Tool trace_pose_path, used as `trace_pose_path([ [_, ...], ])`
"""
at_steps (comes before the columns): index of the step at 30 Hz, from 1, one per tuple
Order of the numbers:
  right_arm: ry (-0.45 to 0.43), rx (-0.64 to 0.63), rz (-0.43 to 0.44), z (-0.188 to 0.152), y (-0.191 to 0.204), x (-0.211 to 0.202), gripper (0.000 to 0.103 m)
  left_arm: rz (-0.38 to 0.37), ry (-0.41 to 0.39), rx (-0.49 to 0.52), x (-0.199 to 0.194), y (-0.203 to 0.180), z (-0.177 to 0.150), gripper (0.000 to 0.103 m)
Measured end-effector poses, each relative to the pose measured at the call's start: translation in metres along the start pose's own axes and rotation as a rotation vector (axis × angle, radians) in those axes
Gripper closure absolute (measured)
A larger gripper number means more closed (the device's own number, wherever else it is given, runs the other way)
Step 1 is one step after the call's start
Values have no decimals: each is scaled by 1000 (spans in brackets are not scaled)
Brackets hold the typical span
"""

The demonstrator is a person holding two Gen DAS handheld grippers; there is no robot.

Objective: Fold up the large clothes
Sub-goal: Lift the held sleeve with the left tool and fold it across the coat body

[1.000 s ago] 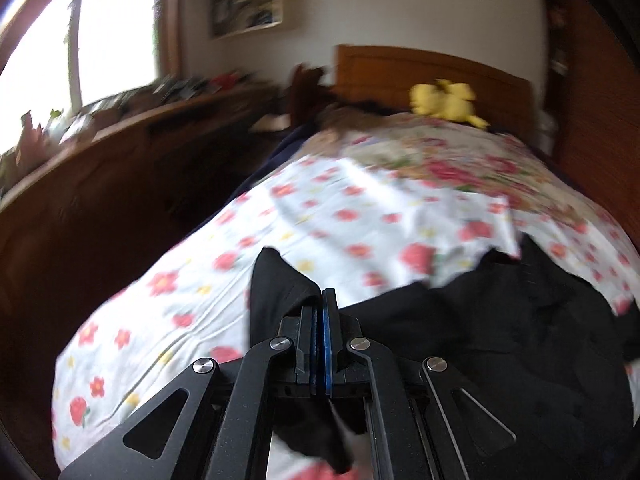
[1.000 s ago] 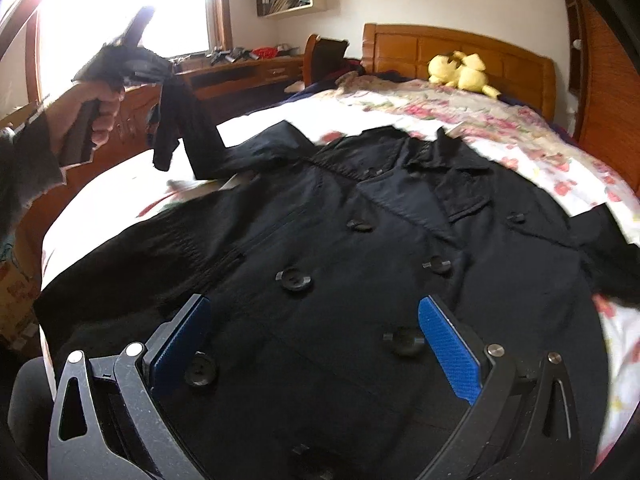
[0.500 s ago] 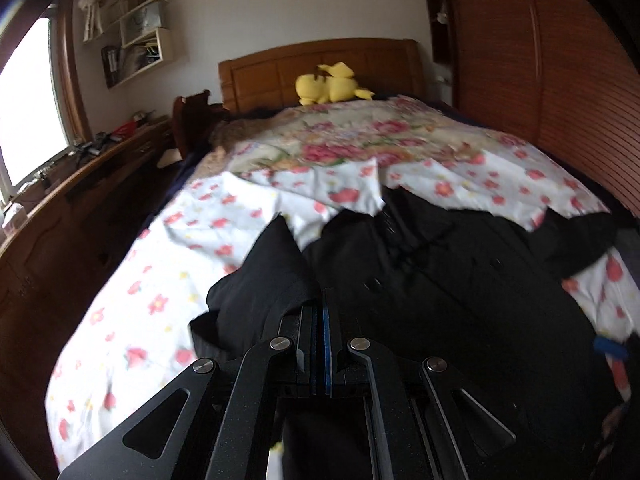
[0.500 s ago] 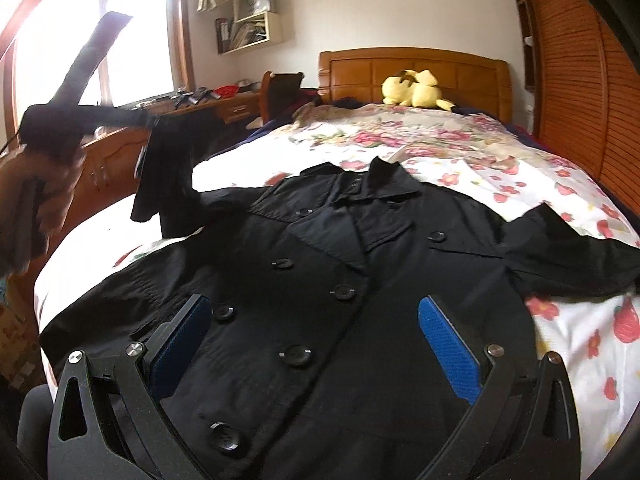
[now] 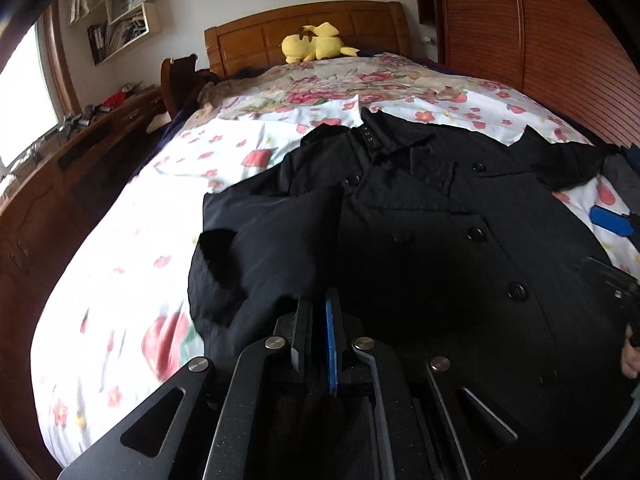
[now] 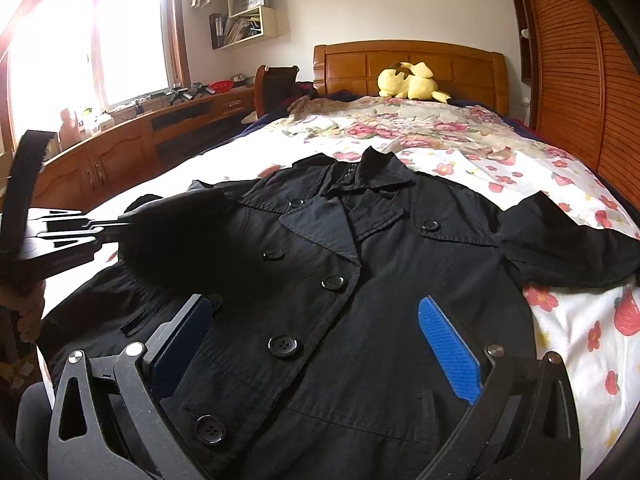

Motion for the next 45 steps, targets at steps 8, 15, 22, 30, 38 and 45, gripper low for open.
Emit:
trace_pose_path([
  [8, 11, -23, 20, -2, 11, 3, 0, -43, -18, -27, -34, -2, -4, 59],
  [15, 23, -32, 19, -5, 15, 6, 0, 24, -35, -82, -14, 26, -5, 50],
  [22, 33, -37, 21, -7, 16, 10, 0, 82, 7, -166, 21, 53, -10, 50],
  [30, 48, -50, 31, -9, 21, 17, 0, 70, 111, -170, 64, 52, -15, 50],
  [38, 57, -55, 34, -12, 23, 19, 0, 52, 148, -205, 88, 53, -13, 49],
  [45, 63, -62, 36, -13, 23, 20, 0, 49, 157, -230, 95, 59, -15, 46],
])
Point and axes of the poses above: each gripper's, at about its wrist camera, not at the fingertips, and x roughly the way its jaws point, y to its left, z to its top, the point moved 4 cm from there along x, roughly the way its jaws point, and after that the axes turned 12 degrees about -x, right-handed, at the moved point
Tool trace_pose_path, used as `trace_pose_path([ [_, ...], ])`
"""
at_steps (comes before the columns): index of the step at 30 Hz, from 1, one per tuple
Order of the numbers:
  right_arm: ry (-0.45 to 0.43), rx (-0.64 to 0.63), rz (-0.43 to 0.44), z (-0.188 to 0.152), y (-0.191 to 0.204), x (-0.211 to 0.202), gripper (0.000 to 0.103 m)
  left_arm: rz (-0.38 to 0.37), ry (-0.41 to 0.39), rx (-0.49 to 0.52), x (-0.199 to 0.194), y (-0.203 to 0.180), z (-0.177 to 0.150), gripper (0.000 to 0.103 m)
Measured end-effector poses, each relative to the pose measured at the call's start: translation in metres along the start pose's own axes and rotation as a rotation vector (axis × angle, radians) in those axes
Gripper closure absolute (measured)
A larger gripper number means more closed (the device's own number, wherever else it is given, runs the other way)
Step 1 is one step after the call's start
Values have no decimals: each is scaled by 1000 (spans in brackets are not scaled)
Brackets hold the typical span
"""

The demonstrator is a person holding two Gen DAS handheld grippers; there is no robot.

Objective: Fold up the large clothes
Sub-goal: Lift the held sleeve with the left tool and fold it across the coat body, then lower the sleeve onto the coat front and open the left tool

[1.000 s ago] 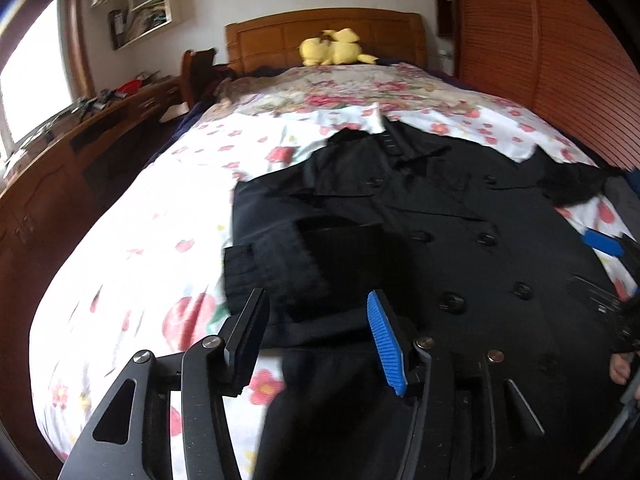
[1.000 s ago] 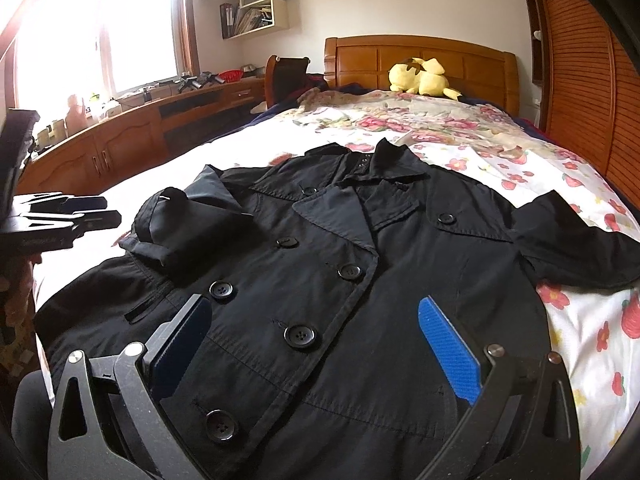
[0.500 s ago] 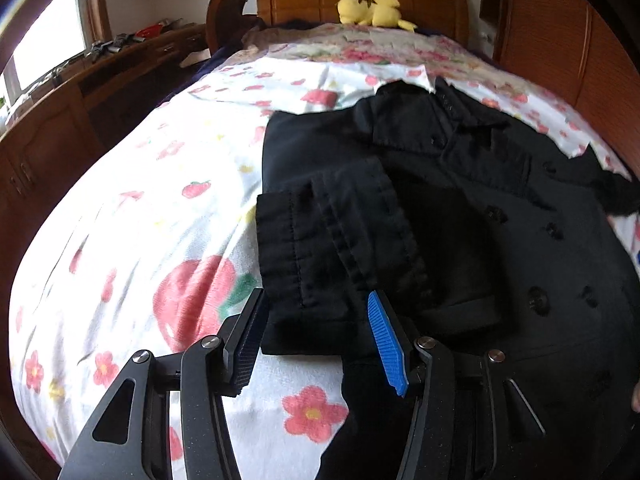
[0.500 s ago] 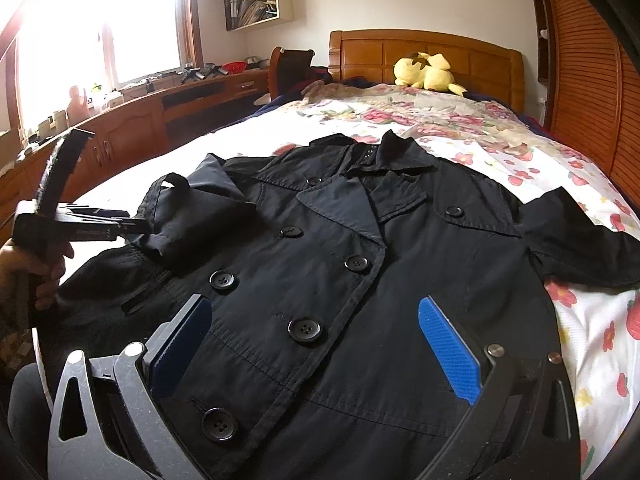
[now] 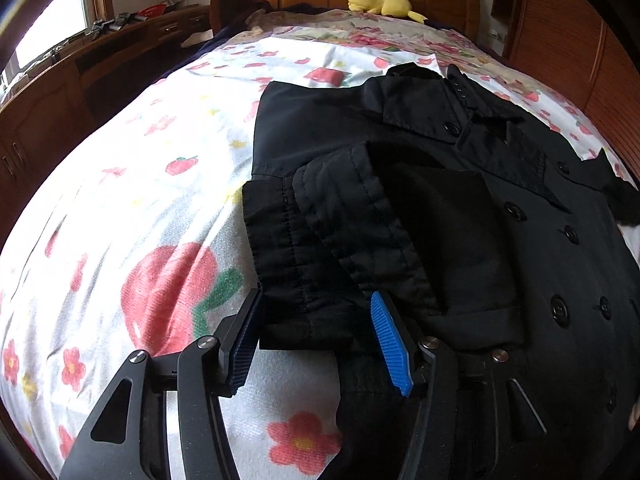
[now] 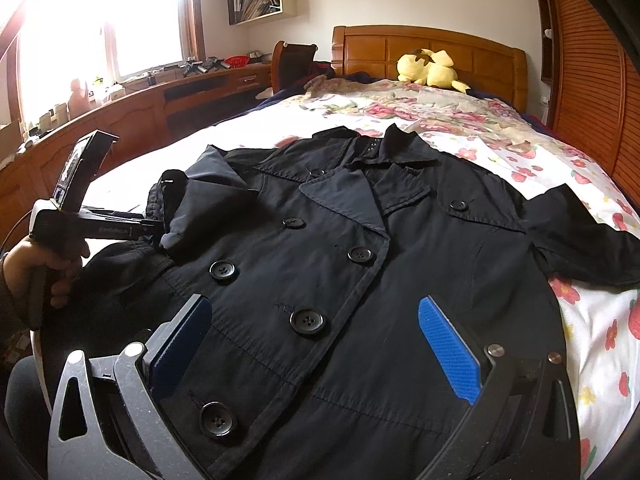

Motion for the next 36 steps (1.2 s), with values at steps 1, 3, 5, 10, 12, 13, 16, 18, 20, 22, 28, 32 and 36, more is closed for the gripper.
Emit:
trace_pose_path([
  [1, 0, 0, 0, 0, 0, 0, 0, 1, -3, 1, 0, 0, 0, 46],
  [3, 0, 1, 0, 0, 0, 1, 0, 5, -8, 8, -1, -2, -1, 47],
  [5, 0, 0, 0, 0, 0, 0, 0, 7, -7, 20, -2, -4, -3, 50],
  [10, -3, -2, -1, 0, 1, 0, 0, 1, -8, 69, -4, -13, -6, 78],
  [12, -5, -7, -3, -1, 1, -1, 0, 22, -28, 96, -8, -17, -7, 87],
  [13, -5, -10, -5, -1, 1, -2, 0, 31, -41, 106, -12, -19, -7, 88],
  [16, -6, -14, -13, -4, 0, -6, 0, 29, -108, 101, -35, -26, -5, 90],
  [18, -12, -13, -22, -6, -3, -12, 0, 19, -167, 110, -56, -32, -2, 90],
  [20, -19, -10, -31, -8, -7, -19, 0, -1, -218, 123, -76, -40, 1, 91],
  [22, -26, -7, -43, -9, -12, -26, 0, -24, -259, 136, -96, -52, 6, 92],
  [28, -52, 15, -92, -15, -32, -49, 0, -86, -353, 210, -145, -103, 7, 92],
  [32, -64, 29, -130, -24, -47, -68, 0, -134, -394, 247, -169, -131, -5, 93],
  [36, -70, 55, -157, -35, -62, -86, 0, -176, -405, 286, -185, -153, -24, 93],
])
Point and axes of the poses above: each gripper's, at about its wrist camera, not at the fingertips, and x roughly the way its jaws point, y to its left, z to its top, the point moved 4 cm from there along x, roughly the way its jaws point, and after that the axes turned 12 degrees about -x, right-handed, at the moved point
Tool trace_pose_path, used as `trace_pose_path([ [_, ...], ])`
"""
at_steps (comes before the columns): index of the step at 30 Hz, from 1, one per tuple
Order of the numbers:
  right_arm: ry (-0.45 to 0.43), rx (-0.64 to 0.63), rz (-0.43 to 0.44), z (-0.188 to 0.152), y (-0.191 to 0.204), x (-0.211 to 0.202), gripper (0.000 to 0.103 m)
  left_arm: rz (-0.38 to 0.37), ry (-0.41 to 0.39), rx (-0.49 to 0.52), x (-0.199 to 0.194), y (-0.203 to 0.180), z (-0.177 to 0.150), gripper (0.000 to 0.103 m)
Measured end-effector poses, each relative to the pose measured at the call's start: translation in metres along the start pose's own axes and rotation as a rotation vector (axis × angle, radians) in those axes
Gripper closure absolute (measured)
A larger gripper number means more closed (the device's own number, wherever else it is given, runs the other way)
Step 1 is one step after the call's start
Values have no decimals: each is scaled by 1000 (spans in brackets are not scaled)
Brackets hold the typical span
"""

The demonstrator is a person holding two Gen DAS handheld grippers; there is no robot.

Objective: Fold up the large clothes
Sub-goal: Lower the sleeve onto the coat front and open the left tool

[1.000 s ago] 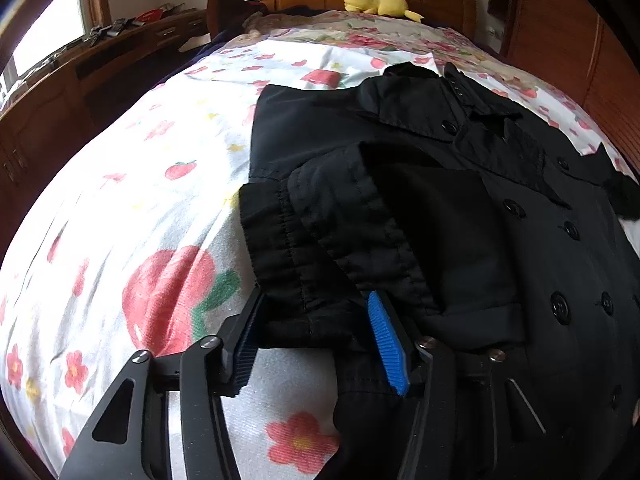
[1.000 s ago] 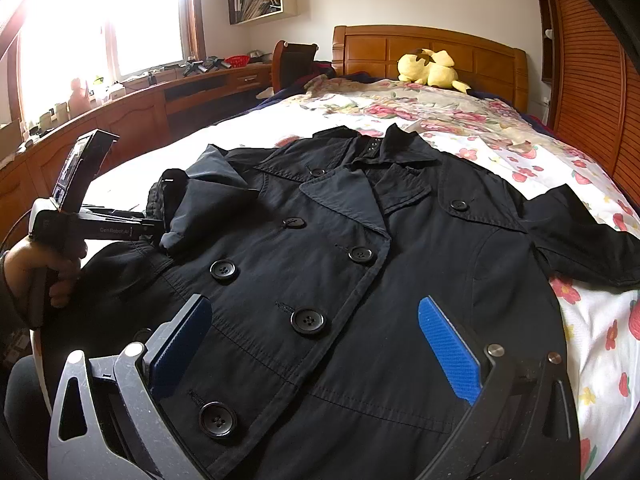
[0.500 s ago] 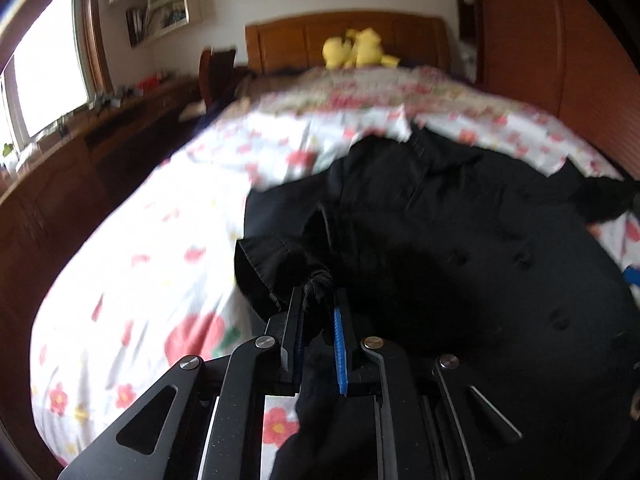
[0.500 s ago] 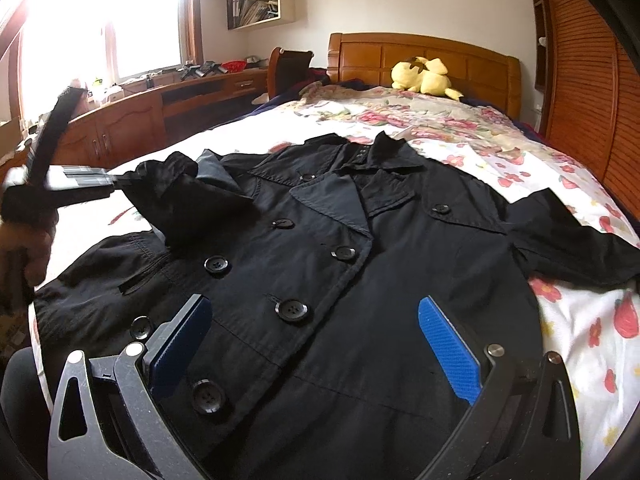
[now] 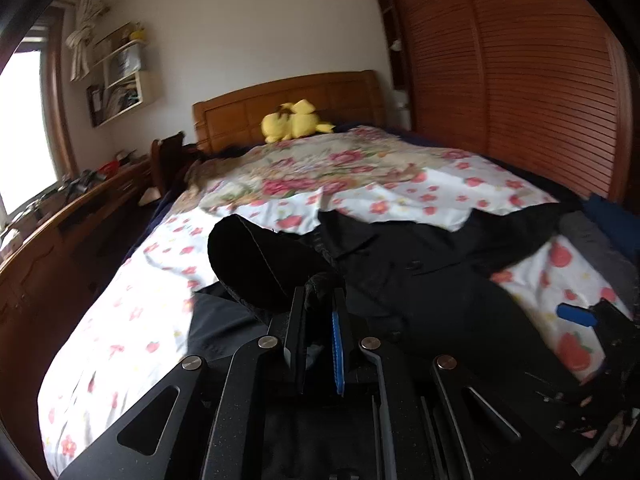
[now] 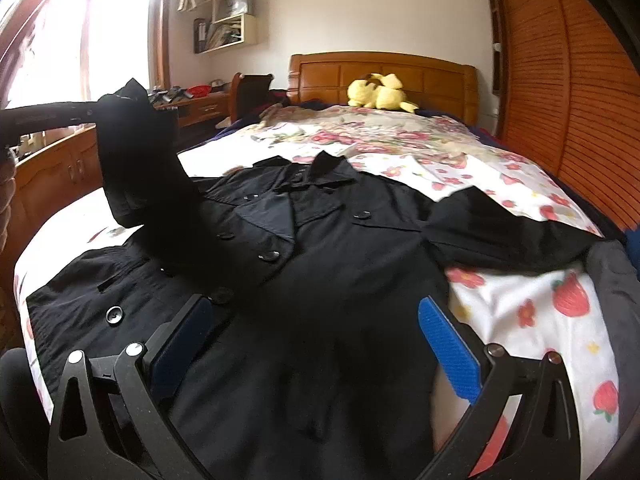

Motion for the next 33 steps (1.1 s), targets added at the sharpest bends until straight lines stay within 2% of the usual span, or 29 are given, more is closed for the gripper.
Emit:
trace_pose_path([
  [9, -24, 51, 3, -10, -26, -27, 0, -91, -14, 32, -37, -14, -8, 93],
  [13, -23, 41, 7, -17, -27, -34, 0, -101, 5, 37, -45, -12, -19, 93],
  [17, -13, 40, 8, -24, -29, -36, 0, -79, 20, 30, -47, -9, -21, 92],
  [23, -21, 35, 18, -23, -30, -39, 0, -75, 85, 22, -49, -5, -36, 75],
  [27, -24, 21, 12, -24, -30, -42, 0, -84, 107, 12, -56, -1, -42, 58],
  [33, -14, 26, 33, -19, -23, -34, 0, -66, 119, -15, -51, 9, -51, 54],
])
Point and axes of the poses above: each gripper's, at about its wrist camera, not at the fingertips, and x roughly the way its jaws point, y to its left, z to its top, the point moved 4 cm from there along x, roughly the way its jaws point, and after that the axes turned 12 degrees about -x, right-handed, at the moved point
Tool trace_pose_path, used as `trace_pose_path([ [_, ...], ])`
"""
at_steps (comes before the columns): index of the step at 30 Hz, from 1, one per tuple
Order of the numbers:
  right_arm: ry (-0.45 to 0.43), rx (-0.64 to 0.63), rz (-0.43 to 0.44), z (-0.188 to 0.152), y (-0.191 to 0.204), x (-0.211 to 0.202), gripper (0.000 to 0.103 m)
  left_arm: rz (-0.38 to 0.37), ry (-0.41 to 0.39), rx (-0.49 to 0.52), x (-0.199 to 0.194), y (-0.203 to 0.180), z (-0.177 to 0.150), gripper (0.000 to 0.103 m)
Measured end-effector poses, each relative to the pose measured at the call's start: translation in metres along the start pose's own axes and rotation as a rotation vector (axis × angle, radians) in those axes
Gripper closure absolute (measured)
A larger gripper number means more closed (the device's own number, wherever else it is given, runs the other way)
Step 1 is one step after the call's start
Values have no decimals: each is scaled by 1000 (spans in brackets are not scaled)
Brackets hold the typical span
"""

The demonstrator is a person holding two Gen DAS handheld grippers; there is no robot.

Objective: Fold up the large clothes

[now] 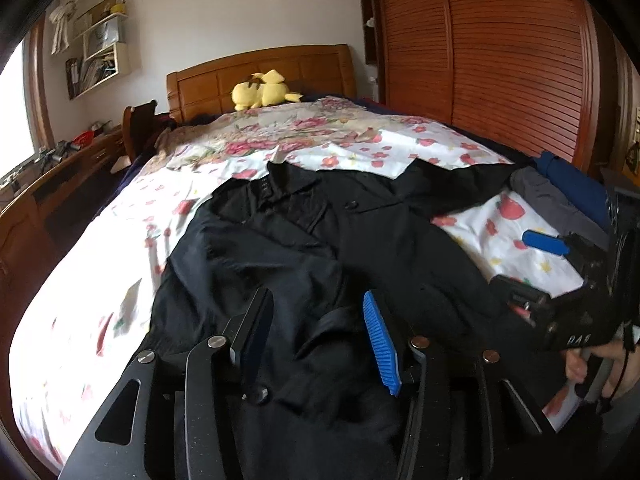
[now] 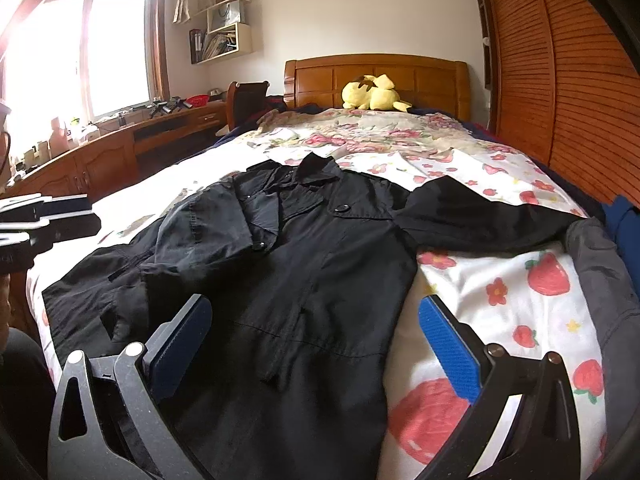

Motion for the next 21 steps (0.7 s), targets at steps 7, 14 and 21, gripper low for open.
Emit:
trace_pose_path([
  [7, 33, -37, 82, 7, 39, 25, 0, 15, -11, -37, -6, 37, -13, 54],
  [14, 33, -99, 230, 16, 97, 35, 16, 54, -10, -80, -13, 72, -33, 54],
  [21, 53, -158, 320, 16, 148, 43, 24, 60, -12, -122, -15, 92, -48, 54],
])
Point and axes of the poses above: each gripper's, at about its wrist camera, not at the fingertips, and x roughly the way its jaws point, y to its left, z to its top, the point moved 4 cm from there along x, roughly the way its jaws point, and after that the axes turned 12 degrees about -x, right-handed, at the moved point
